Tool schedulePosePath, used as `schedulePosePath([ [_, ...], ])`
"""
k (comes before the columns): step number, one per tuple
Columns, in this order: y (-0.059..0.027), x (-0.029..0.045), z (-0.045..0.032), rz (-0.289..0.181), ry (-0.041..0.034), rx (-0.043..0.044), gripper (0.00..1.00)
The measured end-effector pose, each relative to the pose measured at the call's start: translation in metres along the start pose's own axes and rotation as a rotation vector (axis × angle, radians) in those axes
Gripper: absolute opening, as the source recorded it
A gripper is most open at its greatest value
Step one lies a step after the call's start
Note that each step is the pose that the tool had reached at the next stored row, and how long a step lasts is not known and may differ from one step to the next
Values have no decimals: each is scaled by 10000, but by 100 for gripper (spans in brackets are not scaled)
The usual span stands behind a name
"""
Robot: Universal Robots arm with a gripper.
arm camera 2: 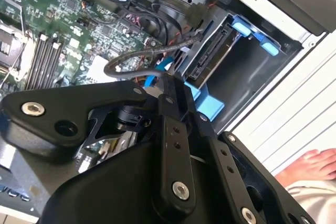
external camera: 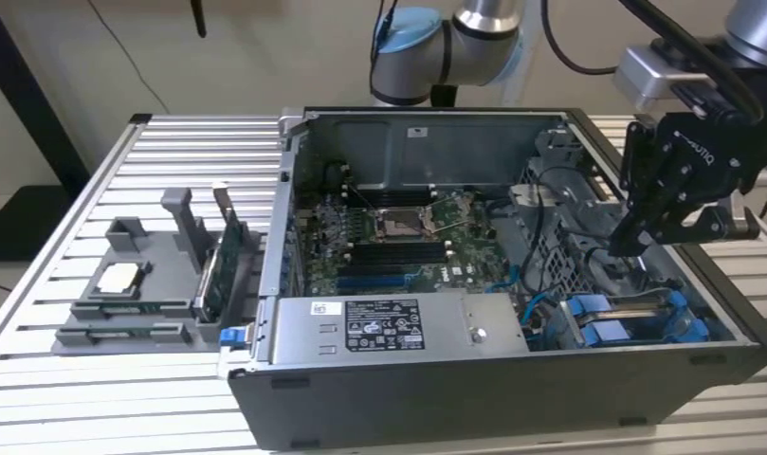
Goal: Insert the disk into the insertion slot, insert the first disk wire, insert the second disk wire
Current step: 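Insert the first disk wire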
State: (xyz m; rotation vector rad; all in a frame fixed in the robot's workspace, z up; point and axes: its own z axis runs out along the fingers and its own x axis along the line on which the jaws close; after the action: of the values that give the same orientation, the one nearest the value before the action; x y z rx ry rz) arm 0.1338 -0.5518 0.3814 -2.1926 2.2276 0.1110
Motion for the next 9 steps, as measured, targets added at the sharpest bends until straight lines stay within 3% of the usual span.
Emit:
schedulePosePath([
  [9,-17,94,14,0,0,0,19],
])
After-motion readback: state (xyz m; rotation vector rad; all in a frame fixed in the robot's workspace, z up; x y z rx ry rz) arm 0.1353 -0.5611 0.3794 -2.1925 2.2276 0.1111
